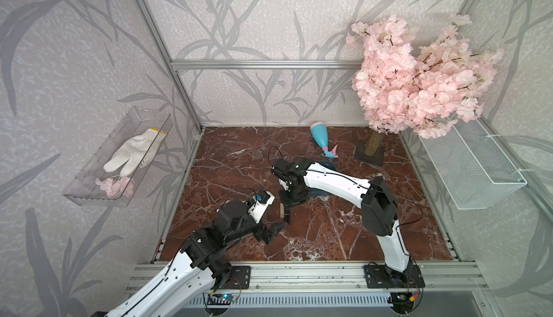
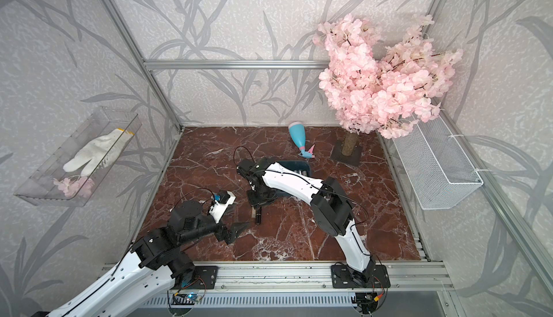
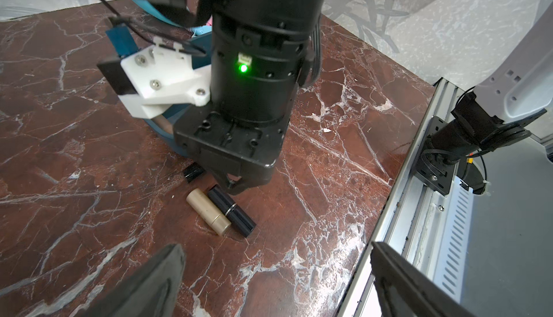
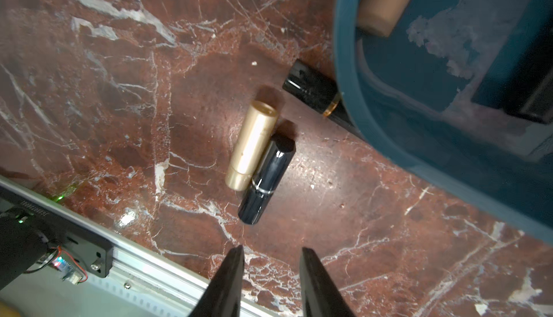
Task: Put the lipstick into the storage box
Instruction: Pick up the lipstick at the center of the board.
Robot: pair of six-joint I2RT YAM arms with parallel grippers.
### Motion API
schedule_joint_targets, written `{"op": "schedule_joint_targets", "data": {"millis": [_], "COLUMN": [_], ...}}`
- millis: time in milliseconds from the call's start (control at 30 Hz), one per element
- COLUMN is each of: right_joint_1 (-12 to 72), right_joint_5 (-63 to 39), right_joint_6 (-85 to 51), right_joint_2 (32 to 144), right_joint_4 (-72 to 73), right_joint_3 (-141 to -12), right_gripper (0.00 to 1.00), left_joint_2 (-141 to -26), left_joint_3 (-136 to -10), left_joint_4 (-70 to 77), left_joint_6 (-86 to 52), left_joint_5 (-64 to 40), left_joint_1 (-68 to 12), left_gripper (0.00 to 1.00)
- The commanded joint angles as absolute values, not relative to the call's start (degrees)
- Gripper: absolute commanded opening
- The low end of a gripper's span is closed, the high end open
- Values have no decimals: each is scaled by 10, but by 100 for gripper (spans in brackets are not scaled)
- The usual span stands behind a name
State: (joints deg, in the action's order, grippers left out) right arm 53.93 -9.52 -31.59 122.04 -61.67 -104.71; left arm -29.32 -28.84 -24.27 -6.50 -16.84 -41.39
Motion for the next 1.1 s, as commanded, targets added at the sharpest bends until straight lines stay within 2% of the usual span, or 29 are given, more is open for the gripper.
{"op": "schedule_joint_targets", "data": {"millis": [0,100,400,867,1067], "right_joint_1": [543,546,553,554,554], "right_joint_5": [-98,-98,-105,-105,-88], "right_joint_6": [-324,-327,-333,-326,-316], "right_joint_2": [1242,1251,1276,1310,1314], "right_joint_4": [-608,-601,-596,-602,-615], "right_joint_3": [-1042,-1039,-1037,-1056,-1064], "right_gripper": [36,40,41,41,37], "left_joint_2": [-283,-276,-268,-282,-297], "left_joint_3": [-286,-287,-284,-289,-291], "left_joint_4": [-264,-270,-265,-250,-236], "left_joint_6": [-43,-40,-38,-35,-31], "left_joint_5": [-170,-164,-156,-149,-149], "left_joint_1": [-410,-410,-411,-411,-410], "left_gripper": [100,100,100,100,100]}}
